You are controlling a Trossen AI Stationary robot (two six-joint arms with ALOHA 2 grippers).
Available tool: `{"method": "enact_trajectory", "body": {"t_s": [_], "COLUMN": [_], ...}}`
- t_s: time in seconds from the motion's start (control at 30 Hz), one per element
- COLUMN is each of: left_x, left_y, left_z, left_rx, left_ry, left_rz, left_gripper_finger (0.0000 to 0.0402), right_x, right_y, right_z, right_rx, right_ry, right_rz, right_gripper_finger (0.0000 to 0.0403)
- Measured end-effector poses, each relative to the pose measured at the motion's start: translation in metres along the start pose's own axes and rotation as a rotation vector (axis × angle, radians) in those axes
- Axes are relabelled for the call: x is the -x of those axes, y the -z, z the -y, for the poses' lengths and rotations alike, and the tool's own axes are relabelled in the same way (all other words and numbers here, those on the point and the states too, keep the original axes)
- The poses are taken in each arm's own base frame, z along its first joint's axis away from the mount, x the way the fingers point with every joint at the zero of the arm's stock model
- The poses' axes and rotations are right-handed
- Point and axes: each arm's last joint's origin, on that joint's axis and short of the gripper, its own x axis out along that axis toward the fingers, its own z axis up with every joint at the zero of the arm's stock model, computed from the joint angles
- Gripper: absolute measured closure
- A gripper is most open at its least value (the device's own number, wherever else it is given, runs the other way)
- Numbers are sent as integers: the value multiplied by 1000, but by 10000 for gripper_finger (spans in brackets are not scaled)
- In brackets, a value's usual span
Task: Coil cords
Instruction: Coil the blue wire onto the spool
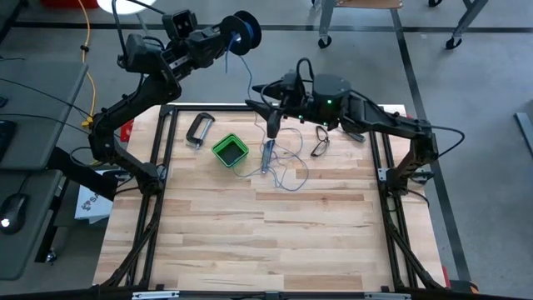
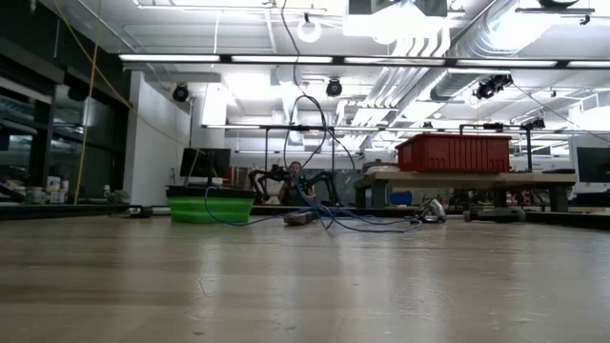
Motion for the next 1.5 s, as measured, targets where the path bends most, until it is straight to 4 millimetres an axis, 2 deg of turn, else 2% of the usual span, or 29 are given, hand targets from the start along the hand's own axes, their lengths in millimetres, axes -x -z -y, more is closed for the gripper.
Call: {"method": "enact_trajectory", "body": {"t_s": [0.27,0.37,0.5,0.7,0.77,0.97,1.2,1.33,1.5], "left_x": [-1,-2,-2,-2,-1,6,19,19,13], "left_y": [2,3,3,4,3,-6,-15,-7,15], "left_z": [0,1,0,-1,-1,-6,-22,-28,-28], "left_rx": [11,13,12,7,-3,-50,-91,-28,182], "left_ry": [0,2,-4,-8,-9,-34,-147,-194,-188], "left_rz": [-7,-8,-11,-14,-14,-13,-53,-115,-273], "left_gripper_finger": [401,401,401,401,401,401,401,401,401], "right_x": [-5,-6,-6,-6,-4,16,45,61,83], "right_y": [3,4,4,4,4,-3,-17,-27,-42], "right_z": [7,6,5,5,4,-8,-23,-20,-12], "right_rx": [-59,-60,-60,-77,-87,-69,-24,-17,51], "right_ry": [-16,-27,-30,-30,-33,-69,-131,-137,-129], "right_rz": [-14,-15,-15,-16,-26,-66,-59,-37,4], "right_gripper_finger": [189,207,264,373,394,400,402,402,402]}}
